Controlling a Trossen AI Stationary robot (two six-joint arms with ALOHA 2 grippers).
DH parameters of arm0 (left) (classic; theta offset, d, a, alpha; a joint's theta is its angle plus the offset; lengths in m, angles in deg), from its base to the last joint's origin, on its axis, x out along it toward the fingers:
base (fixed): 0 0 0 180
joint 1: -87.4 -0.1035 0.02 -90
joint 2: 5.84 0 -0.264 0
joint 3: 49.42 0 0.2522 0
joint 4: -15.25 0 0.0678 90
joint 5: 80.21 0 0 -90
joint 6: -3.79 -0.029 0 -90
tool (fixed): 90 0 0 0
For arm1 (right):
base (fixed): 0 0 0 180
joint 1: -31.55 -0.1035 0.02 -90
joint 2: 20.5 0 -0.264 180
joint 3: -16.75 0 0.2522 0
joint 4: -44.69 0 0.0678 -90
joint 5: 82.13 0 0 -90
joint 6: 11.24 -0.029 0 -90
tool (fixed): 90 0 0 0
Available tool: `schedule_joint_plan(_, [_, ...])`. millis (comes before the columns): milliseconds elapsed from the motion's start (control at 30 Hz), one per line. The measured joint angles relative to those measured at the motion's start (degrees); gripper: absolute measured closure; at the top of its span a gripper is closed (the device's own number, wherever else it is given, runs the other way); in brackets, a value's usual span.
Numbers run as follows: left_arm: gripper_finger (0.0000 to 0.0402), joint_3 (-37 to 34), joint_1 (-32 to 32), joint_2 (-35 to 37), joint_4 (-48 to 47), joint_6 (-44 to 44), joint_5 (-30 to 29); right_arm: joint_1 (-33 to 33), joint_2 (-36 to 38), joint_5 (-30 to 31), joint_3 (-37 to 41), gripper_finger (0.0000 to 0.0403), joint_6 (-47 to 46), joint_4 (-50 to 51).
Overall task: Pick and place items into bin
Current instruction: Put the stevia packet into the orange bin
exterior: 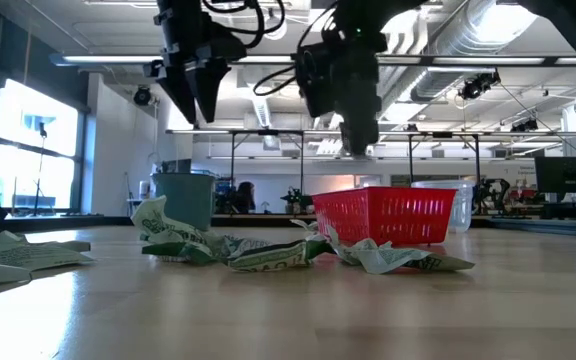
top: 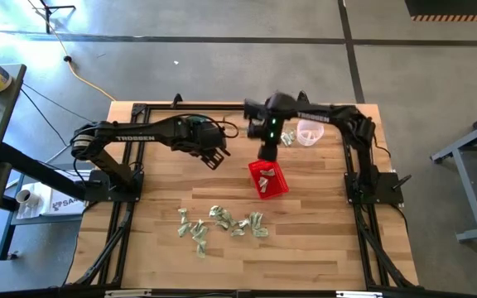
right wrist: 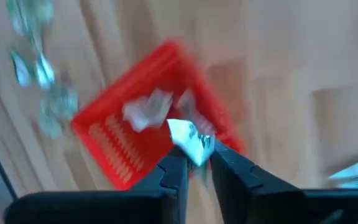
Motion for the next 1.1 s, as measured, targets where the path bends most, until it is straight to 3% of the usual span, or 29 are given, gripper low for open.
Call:
schedule_joint_plan(100, [0.0156, -0.3, 0.0, 0.0, 0.8, -1.7, 1.4, -3.8, 0.0, 0.5, 2.5, 0.0304, -0.2, 0.0])
schedule_joint_plan(267, [0.0156, -0.3, 0.0, 0.0, 0.5, -3.8, 1.4, -8.0, 0.7, 8.5, 3.8, 0.023, 1.1, -2.0])
schedule_joint_plan(467, [0.0156, -0.3, 0.0, 0.0, 1.2, -6.2, 1.5, -3.3, 8.7, 16.8, 3.7, 0.0174, -2.3, -7.8])
schedule_joint_plan(600, [0.0156, -0.3, 0.0, 0.0, 4.0, -7.9, 1.5, 5.8, 9.8, 18.3, 3.7, 0.017, -5.0, -7.6])
schedule_joint_plan(733, [0.0156, -0.3, 0.0, 0.0, 7.9, -8.8, 1.8, 12.5, 6.0, 20.2, 4.0, 0.0175, -6.5, -10.1])
schedule_joint_plan(933, [0.0156, -0.3, 0.0, 0.0, 8.6, -8.7, 1.8, 11.7, -2.2, 26.4, 4.1, 0.0189, -6.6, -8.3])
schedule_joint_plan(1100, [0.0156, -0.3, 0.0, 0.0, 8.4, -7.4, 1.8, 10.4, -5.6, 26.2, 4.1, 0.0198, -12.7, -5.7])
